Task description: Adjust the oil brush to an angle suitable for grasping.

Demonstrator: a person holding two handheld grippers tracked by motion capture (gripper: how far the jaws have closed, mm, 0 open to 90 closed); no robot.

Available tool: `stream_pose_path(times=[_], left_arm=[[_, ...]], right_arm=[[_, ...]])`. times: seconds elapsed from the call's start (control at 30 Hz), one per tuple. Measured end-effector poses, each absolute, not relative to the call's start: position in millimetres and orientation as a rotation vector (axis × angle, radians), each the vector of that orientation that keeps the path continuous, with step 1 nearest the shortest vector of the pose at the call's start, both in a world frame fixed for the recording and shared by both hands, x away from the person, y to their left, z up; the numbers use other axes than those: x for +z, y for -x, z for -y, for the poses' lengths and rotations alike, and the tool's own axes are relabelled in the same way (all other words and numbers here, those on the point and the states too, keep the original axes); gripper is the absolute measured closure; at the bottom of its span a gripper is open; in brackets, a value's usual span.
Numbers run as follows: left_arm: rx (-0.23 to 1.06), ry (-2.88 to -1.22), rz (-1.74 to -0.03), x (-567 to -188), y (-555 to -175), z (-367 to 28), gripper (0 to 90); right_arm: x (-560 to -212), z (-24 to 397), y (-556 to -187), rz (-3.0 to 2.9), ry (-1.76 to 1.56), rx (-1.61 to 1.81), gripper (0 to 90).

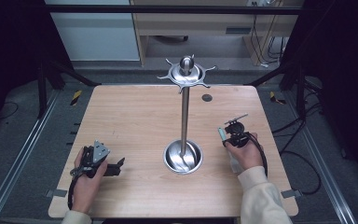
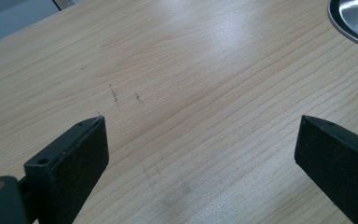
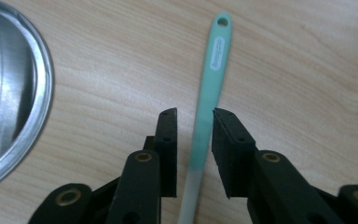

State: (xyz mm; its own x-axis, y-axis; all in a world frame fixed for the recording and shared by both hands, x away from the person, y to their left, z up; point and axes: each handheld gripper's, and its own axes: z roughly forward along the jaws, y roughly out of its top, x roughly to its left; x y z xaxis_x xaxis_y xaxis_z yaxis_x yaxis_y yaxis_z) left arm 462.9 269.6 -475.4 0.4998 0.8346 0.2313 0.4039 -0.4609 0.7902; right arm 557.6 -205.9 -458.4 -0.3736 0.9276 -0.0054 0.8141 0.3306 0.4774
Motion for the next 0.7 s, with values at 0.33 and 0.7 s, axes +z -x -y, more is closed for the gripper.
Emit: stream_pose_path(times=[0.33,0.7], left_arm=[[0.808,-2.075,-1.01,-476.3,-463.2,-268.7,2.4],[0.801,-2.088,-1.006,-477.3,-463.5,-267.8,2.4]], right_arm=[[-461.0,207.3,-558.3,-2.369,-1.614,0.496,68.2],[-464.1,207.2,-559.5,-2.399,-1.679,0.445,72.5]])
